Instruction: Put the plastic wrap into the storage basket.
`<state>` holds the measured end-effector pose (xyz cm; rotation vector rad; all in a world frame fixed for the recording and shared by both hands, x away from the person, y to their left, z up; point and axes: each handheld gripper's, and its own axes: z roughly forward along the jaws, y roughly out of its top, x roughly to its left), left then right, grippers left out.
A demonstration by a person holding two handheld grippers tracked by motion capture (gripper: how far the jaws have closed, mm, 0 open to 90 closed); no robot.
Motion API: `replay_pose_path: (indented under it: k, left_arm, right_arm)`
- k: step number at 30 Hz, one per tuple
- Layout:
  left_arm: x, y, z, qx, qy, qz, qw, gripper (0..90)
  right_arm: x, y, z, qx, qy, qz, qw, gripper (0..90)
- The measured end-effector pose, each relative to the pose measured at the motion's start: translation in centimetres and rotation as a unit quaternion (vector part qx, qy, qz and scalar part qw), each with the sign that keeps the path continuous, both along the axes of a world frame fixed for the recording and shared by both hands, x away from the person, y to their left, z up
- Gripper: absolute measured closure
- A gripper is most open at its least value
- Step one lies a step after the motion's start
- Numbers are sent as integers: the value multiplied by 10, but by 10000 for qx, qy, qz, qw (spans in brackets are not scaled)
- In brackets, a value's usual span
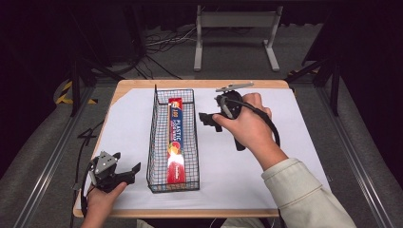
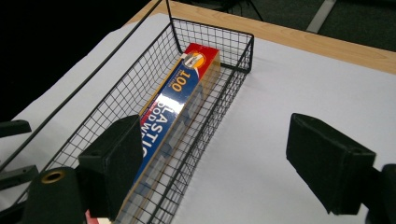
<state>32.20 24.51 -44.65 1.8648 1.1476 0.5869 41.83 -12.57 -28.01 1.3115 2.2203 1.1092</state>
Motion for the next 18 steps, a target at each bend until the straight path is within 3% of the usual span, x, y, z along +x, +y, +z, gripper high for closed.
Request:
replay_pose_path:
  k: [2,6,18]
  left_arm:
    - [1,1,-1,-114,53,0,9999,149]
    - [1,2,-1,-111,66,14,9999,149]
    - [1,1,-1,-100,57,-9,9999,149]
  right_arm:
    - [-2,-9,0,-12,-108,123,9999,183]
    - [-3,-23,3,147,-125,115,9997,183]
    - [-7,-65,7,197,-176,233,9994,177]
